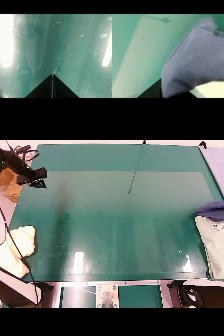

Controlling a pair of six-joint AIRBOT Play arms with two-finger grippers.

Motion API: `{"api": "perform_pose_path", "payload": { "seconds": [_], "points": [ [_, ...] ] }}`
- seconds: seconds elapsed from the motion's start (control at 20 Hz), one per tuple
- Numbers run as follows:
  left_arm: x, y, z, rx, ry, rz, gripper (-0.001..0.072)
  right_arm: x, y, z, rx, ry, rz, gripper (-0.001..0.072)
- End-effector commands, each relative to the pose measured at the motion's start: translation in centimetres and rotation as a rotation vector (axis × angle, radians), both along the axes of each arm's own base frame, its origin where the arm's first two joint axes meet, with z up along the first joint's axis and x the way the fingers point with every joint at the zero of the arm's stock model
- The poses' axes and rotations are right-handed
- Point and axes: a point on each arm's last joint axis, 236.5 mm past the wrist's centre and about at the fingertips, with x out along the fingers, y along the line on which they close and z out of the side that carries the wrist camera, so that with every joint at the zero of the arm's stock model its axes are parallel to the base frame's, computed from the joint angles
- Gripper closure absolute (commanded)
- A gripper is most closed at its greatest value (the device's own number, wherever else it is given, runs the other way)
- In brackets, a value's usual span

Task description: Fold the shirts.

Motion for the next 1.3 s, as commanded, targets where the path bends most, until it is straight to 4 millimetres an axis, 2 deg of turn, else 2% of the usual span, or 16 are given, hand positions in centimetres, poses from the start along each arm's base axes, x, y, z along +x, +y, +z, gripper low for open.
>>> {"api": "perform_pose_path", "payload": {
  "seconds": [0.0,0.15,0.3,0.6,0.65,0.75,0.85,0.95,1.05,1.1,1.15,1.2,1.25],
  "points": [
    [0.0,-0.2,0.1,-0.010,-0.001,-0.001,0.0690,-6.3,-0.4,-0.8,0.003,0.191,-0.110,0.0697],
    [-0.1,-0.2,0.1,-0.010,0.001,-0.002,0.0689,-10.5,1.1,-3.9,0.074,0.395,-0.157,0.0697],
    [-0.1,-0.2,0.1,-0.009,0.004,-0.006,0.0689,-14.8,2.8,-7.9,0.150,0.573,-0.234,0.0694],
    [-0.1,-0.2,0.1,-0.009,0.003,-0.005,0.0689,-20.0,7.0,-15.1,0.334,0.830,-0.227,0.0687],
    [0.0,-0.2,0.1,-0.009,-0.002,-0.004,0.0689,-20.8,7.5,-15.9,0.353,0.867,-0.224,0.0603],
    [0.0,-0.2,0.1,-0.009,-0.003,-0.004,0.0689,-22.3,7.8,-16.8,0.354,0.931,-0.227,0.0126],
    [0.0,-0.2,0.1,-0.008,-0.003,-0.004,0.0690,-22.2,7.1,-16.7,0.327,0.926,-0.238,0.0107],
    [0.0,-0.2,0.1,-0.008,-0.003,-0.004,0.0689,-21.7,6.1,-15.7,0.286,0.902,-0.250,0.0107],
    [0.2,-0.2,0.1,-0.008,-0.009,-0.003,0.0689,-19.6,4.5,-13.9,0.205,0.842,-0.249,0.0112],
    [0.3,-0.2,0.1,-0.008,-0.014,-0.002,0.0689,-17.5,3.9,-12.9,0.161,0.780,-0.229,0.0191],
    [0.4,-0.2,0.2,-0.012,-0.021,-0.001,0.0689,-14.8,3.7,-11.9,0.121,0.706,-0.197,0.0416],
    [0.6,-0.5,0.3,-0.023,-0.029,-0.003,0.0689,-11.2,4.0,-10.8,0.077,0.615,-0.137,0.0648],
    [0.8,-1.1,0.5,-0.048,-0.040,-0.008,0.0689,-7.7,4.6,-9.8,0.038,0.533,-0.080,0.0692]
  ]
}}
